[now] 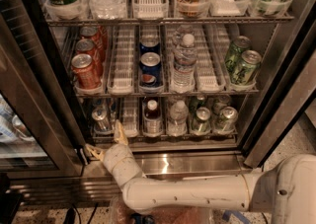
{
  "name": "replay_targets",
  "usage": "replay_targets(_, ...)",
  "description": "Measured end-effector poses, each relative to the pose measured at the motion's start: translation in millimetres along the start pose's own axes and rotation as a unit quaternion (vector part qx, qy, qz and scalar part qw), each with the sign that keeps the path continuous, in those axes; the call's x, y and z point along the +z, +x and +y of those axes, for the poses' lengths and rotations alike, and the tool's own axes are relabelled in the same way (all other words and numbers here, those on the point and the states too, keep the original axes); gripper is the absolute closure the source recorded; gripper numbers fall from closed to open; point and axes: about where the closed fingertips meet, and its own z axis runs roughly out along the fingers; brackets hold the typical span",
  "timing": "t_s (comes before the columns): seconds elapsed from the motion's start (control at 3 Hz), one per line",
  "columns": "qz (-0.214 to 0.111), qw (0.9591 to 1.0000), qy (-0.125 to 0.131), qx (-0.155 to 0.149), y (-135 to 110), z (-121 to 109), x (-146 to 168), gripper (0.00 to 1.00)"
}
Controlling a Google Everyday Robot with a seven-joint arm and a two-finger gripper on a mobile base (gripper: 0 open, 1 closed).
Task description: Pick redbull can from bottom shelf of fridge
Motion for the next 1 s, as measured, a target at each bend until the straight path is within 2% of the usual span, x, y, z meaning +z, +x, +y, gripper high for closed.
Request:
replay_targets(0.33, -0.013, 0.9995, 0.029, 0.004, -2.1, -1.7, 5.7, 0.43)
replay_targets(0.67, -0.018, 0.9984, 0.054, 0.005, -0.7, -4.6, 9.6, 0.41)
replay_targets(1.0, -0.018, 0.9969, 0.076, 0.005, 3.0, -7.1, 13.2, 0.32)
